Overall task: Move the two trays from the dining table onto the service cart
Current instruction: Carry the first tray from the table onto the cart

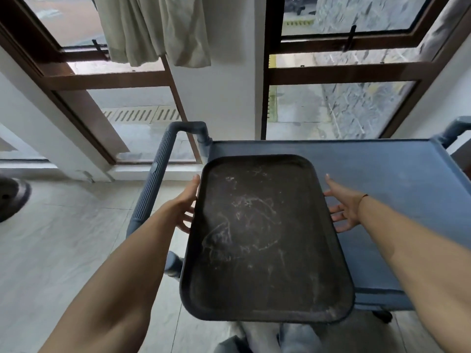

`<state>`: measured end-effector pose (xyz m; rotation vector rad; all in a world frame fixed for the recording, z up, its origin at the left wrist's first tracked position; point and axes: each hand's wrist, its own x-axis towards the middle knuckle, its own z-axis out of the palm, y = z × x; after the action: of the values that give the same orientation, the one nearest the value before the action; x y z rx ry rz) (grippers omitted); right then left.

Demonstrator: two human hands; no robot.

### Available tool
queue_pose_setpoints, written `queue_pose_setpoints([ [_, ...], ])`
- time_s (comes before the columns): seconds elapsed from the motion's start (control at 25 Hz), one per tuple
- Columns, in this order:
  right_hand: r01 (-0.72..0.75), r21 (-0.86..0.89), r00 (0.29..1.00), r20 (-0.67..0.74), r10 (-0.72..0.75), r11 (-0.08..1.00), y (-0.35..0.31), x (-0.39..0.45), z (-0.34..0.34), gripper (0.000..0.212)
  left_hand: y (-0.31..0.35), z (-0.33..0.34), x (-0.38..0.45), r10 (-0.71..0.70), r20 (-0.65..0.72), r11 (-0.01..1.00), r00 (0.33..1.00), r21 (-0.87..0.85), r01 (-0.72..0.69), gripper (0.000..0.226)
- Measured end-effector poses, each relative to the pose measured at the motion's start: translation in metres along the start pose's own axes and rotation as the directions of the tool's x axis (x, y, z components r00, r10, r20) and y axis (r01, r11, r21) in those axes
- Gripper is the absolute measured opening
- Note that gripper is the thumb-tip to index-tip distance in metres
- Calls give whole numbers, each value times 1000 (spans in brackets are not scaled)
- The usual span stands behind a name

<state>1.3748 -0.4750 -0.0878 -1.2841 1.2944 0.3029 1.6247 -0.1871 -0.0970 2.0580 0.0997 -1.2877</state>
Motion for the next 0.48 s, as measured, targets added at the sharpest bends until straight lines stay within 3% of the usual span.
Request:
queue_pose_setpoints([
  [0.32,-53,45,996,-63,55,998,24,3,15,64,-11,5,20,6,53,997,999,82,-11,82],
  [0.48,-82,63,993,-75,87,995,30,12,21,67,-12,8,24,-16,43,994,999,108,11,92],
])
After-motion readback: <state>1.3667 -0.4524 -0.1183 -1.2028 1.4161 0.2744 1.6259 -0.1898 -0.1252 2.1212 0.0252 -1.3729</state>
